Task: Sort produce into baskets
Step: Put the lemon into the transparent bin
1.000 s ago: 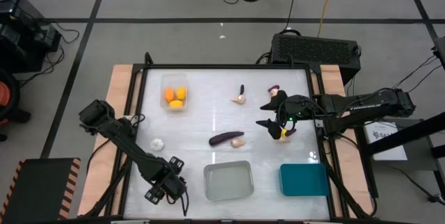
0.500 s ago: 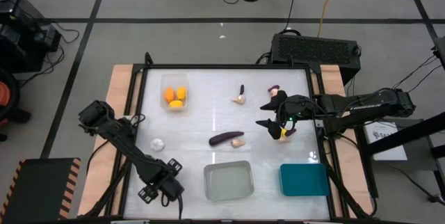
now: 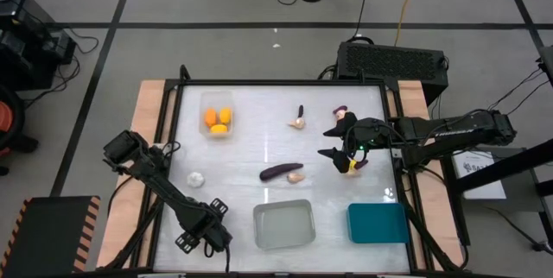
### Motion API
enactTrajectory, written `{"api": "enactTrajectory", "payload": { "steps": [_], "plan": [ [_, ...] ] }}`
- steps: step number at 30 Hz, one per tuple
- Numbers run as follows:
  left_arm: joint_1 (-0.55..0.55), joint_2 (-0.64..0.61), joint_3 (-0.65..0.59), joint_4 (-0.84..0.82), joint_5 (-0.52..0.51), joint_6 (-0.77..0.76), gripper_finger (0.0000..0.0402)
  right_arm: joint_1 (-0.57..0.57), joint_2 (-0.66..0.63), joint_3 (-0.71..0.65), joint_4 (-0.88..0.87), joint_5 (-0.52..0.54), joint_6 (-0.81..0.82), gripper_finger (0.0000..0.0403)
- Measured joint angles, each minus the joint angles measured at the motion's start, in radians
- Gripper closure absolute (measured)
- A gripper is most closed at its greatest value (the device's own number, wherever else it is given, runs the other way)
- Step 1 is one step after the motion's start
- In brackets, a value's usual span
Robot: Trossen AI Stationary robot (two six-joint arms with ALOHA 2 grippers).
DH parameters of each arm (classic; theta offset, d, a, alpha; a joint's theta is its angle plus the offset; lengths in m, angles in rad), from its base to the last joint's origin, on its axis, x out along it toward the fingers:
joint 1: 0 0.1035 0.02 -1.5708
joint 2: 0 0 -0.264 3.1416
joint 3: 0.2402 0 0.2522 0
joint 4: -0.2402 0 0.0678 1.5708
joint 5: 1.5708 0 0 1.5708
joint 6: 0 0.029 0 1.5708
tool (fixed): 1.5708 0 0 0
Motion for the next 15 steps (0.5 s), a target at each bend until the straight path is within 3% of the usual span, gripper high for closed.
{"api": "enactTrajectory", "payload": {
  "steps": [10,15],
  "plan": [
    [0.003,-0.006,-0.001,-0.004,-0.004,-0.001,0.0185,0.000,0.000,0.000,0.000,0.000,0.000,0.0089],
    [0.028,-0.074,0.025,-0.068,-0.001,-0.003,0.0221,0.000,0.000,0.000,0.000,0.000,0.004,0.0089]
  ]
}}
